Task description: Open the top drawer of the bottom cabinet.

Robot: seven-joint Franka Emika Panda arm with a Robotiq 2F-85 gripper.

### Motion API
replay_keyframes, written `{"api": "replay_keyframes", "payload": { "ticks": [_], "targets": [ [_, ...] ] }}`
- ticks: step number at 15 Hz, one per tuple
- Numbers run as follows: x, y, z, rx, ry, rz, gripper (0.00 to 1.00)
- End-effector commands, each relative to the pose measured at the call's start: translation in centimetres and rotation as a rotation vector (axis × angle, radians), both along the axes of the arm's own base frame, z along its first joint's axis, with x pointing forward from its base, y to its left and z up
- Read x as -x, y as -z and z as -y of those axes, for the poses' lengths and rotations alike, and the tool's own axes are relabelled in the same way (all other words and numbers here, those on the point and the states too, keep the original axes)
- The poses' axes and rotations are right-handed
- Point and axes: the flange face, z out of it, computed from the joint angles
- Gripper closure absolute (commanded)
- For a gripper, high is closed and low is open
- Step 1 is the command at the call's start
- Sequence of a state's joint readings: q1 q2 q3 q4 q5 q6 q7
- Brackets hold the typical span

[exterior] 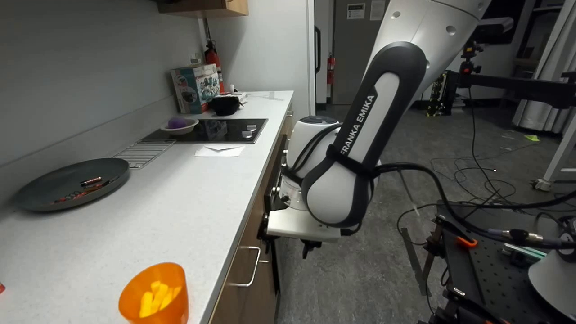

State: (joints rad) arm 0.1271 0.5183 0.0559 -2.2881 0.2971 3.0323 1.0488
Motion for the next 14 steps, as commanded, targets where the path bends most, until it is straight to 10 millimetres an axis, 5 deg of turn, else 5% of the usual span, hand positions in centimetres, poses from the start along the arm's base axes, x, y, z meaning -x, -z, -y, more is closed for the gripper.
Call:
{"api": "replay_keyframes", "payload": {
  "ticks": [1, 10, 14],
  "targets": [
    [0.1, 0.4, -0.8, -0.009, 0.014, 0.05, 0.0],
    [0.1, 0.7, -1.6, -0.017, 0.011, 0.091, 0.0],
    [-1.8, 0.1, -2.3, -0.024, 0.02, 0.11, 0.0]
  ]
}}
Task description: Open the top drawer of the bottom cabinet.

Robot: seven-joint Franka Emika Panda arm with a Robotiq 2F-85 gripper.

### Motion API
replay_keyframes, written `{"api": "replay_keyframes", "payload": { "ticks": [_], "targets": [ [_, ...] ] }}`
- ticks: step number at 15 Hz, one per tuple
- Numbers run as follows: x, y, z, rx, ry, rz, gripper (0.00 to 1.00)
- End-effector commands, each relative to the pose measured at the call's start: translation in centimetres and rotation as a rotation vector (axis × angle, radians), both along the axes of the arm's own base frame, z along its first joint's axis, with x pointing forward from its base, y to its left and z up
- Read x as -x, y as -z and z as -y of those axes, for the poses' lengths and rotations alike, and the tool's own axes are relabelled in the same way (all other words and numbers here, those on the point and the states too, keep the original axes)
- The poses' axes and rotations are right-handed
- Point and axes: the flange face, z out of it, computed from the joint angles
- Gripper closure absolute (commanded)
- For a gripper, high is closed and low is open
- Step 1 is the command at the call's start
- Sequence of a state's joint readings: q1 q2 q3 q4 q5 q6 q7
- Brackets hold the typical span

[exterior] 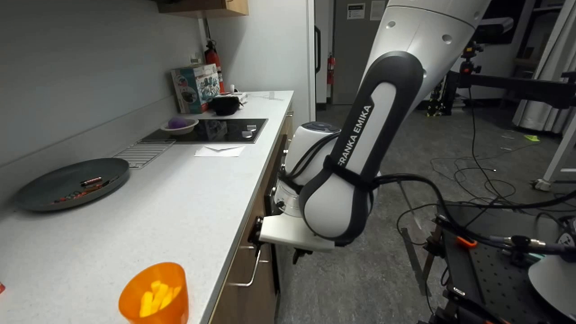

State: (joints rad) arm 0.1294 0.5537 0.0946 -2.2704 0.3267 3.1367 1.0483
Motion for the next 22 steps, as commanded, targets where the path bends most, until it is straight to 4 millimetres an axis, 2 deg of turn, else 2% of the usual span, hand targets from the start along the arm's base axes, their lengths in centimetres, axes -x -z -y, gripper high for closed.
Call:
{"api": "replay_keyframes", "payload": {
  "ticks": [1, 6, 12, 15, 19, 22],
  "targets": [
    [-1.6, -0.2, -0.5, -0.01, 0.013, 0.033, 0.0],
    [-2.2, 1.0, -0.9, -0.015, 0.01, 0.02, 0.0],
    [-1.5, 3.1, -0.9, -0.025, 0.035, -0.022, 0.0],
    [-1.1, 3.4, -0.6, -0.031, 0.043, -0.038, 0.0],
    [0.6, 2.9, 0.2, -0.031, 0.025, -0.08, 0.0],
    [2.8, 2.4, 1.2, -0.028, 0.012, -0.116, 0.0]
  ]
}}
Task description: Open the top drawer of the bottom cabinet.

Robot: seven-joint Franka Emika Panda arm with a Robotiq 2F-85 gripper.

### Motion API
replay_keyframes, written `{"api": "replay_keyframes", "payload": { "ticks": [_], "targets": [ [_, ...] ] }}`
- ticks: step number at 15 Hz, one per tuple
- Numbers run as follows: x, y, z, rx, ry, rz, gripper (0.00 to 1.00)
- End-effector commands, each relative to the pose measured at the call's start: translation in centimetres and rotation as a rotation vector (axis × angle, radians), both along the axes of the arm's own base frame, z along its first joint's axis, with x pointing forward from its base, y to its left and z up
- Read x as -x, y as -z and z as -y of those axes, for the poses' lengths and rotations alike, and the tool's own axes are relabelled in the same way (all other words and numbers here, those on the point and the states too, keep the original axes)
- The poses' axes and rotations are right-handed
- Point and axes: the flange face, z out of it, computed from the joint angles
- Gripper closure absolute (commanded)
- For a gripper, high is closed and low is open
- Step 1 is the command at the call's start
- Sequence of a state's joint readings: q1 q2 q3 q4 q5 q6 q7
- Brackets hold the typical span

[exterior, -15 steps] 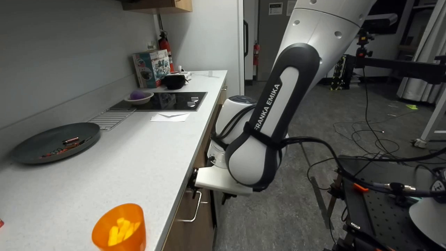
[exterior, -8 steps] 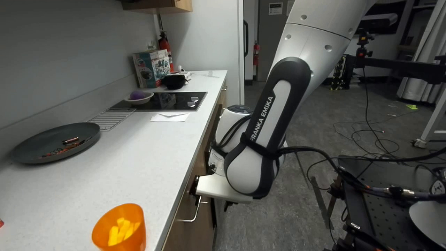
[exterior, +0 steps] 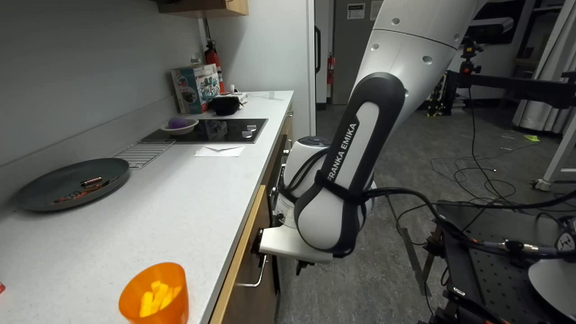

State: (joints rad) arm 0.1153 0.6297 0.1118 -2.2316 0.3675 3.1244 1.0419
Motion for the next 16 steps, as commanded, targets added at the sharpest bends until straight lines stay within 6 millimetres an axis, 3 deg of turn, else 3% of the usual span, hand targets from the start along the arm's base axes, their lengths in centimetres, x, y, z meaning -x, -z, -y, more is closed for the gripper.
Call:
{"api": "replay_keyframes", "payload": {
  "ticks": [1, 10, 16],
  "targets": [
    [3.4, -0.8, 1.4, -0.009, -0.023, -0.074, 0.0],
    [8.6, -1.3, 3.7, 0.024, 0.017, -0.126, 0.0],
    [8.4, -2.6, 4.4, 0.094, 0.062, 0.033, 0.0]
  ]
}}
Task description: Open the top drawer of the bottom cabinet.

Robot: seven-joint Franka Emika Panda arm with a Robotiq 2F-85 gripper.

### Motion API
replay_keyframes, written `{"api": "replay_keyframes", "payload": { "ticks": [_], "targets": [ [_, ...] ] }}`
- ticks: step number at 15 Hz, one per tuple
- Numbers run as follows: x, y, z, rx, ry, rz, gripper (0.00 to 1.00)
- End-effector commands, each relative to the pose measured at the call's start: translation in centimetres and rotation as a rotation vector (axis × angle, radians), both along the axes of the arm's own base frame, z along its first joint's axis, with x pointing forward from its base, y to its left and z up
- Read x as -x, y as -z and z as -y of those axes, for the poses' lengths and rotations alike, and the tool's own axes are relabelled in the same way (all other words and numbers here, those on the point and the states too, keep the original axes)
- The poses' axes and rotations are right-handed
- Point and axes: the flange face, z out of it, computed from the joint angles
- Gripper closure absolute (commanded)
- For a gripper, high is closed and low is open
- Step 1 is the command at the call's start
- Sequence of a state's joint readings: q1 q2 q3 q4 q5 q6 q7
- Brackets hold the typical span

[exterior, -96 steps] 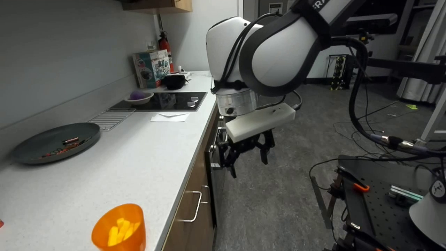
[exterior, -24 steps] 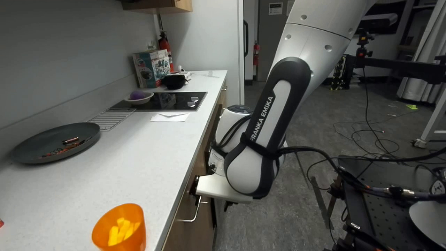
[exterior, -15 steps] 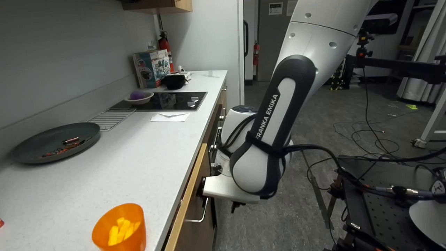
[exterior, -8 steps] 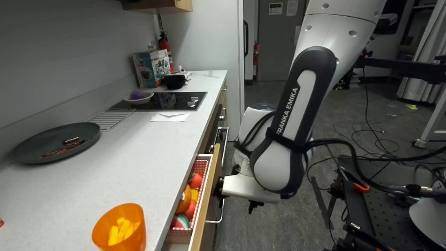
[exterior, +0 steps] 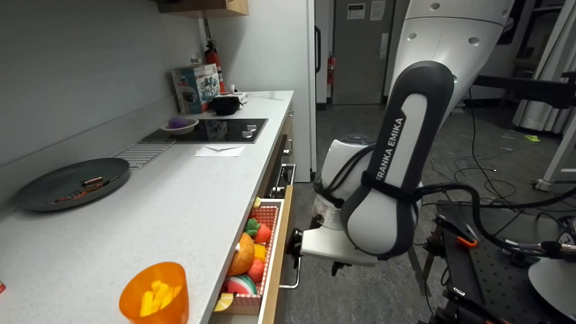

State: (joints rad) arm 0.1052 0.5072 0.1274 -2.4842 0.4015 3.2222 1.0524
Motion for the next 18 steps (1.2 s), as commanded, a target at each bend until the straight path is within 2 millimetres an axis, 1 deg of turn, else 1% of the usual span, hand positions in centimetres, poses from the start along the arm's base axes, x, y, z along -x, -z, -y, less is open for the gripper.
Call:
{"api": "replay_keyframes", "payload": {
  "ticks": [1, 2, 3, 5, 9, 10, 12, 15, 18],
  "targets": [
    [0.8, -2.3, 2.5, 0.072, 0.021, 0.085, 0.0],
    [0.9, -2.5, 2.9, 0.094, 0.021, 0.115, 0.0],
    [0.7, -3.0, 3.8, 0.12, 0.023, 0.157, 0.0],
    [0.8, -3.0, 3.2, 0.132, -0.004, 0.186, 0.0],
    [0.0, -5.0, 3.0, 0.084, -0.03, 0.284, 0.0],
    [0.0, -5.1, 2.8, 0.067, -0.041, 0.29, 0.0],
    [0.1, -5.3, 2.5, 0.032, -0.091, 0.288, 0.0],
    [1.0, -4.6, 2.6, 0.012, -0.208, 0.214, 0.0],
    [1.8, -3.8, 3.7, 0.029, -0.245, 0.138, 0.0]
  ]
}}
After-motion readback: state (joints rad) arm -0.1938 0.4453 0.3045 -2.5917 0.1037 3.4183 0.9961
